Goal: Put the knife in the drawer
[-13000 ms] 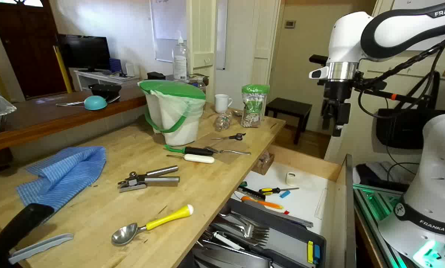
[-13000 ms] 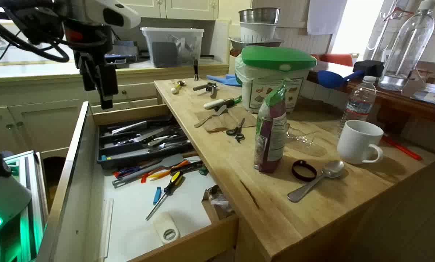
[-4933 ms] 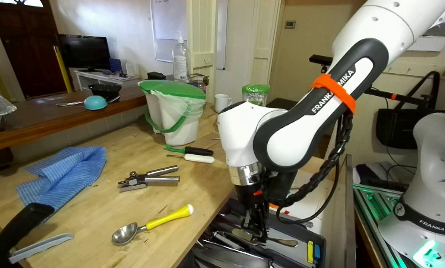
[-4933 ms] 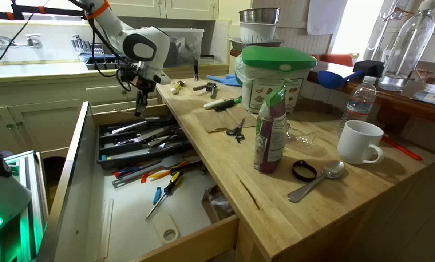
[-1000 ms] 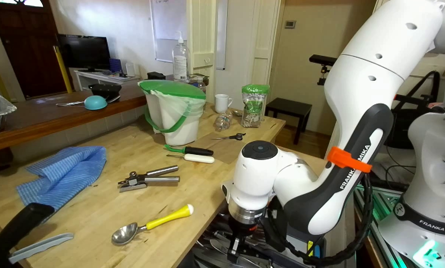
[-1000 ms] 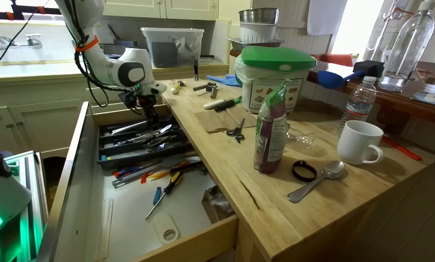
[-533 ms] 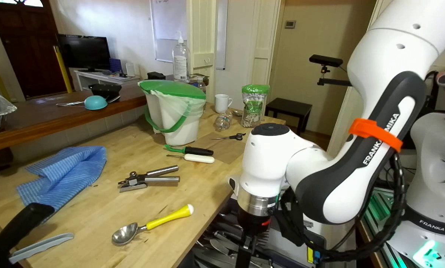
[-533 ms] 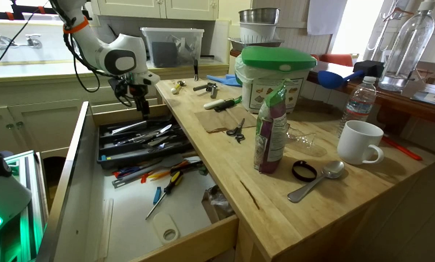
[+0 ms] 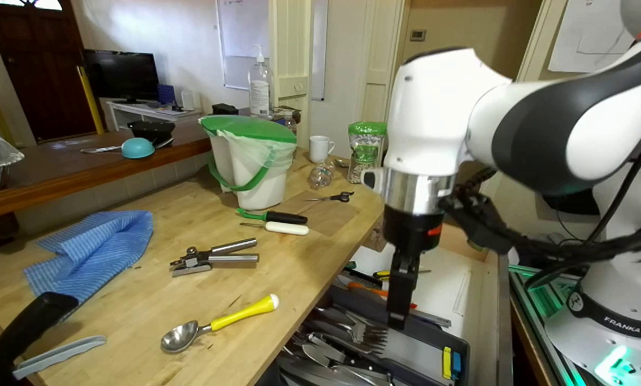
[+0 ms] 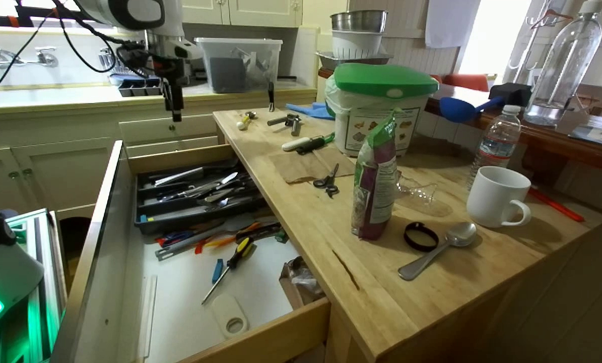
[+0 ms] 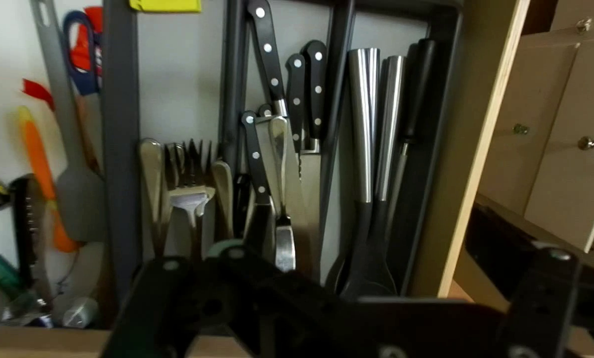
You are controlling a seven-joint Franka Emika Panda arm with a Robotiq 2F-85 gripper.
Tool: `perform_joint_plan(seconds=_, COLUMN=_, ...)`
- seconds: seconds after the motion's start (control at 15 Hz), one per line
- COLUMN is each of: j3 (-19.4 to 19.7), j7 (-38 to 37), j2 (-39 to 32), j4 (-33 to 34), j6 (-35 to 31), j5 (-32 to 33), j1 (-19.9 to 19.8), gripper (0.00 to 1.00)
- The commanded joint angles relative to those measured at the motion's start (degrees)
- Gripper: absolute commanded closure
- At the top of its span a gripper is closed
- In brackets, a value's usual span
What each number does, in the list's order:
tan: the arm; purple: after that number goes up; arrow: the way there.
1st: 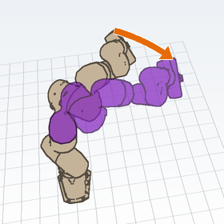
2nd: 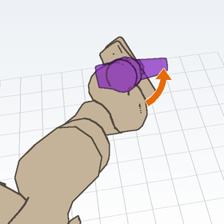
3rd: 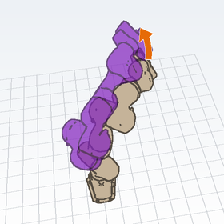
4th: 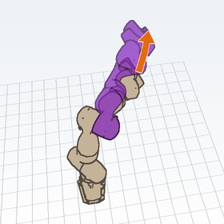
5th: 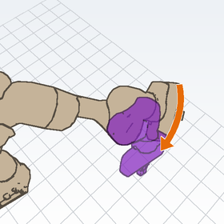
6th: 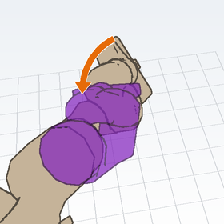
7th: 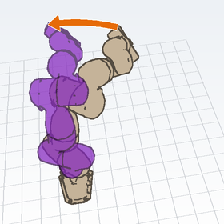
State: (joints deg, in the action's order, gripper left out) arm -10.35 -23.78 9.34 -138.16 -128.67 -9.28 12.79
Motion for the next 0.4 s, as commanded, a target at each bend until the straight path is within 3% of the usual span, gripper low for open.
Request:
perform_joint_plan(seconds=0.0, j3=-1.9, j7=-10.4, j2=13.7, j4=-1.1, j6=10.7, j5=6.4, j1=-3.4, gripper=0.0)
perform_joint_plan(seconds=0.07, j3=-1.4, j7=-4.8, j2=6.7, j4=0.6, j6=7.4, j5=2.6, j1=-2.6, gripper=0.0)
perform_joint_plan(seconds=0.33, j3=-2.3, j7=-8.4, j2=14.3, j4=-0.4, j6=10.4, j5=5.0, j1=-4.0, gripper=0.0)
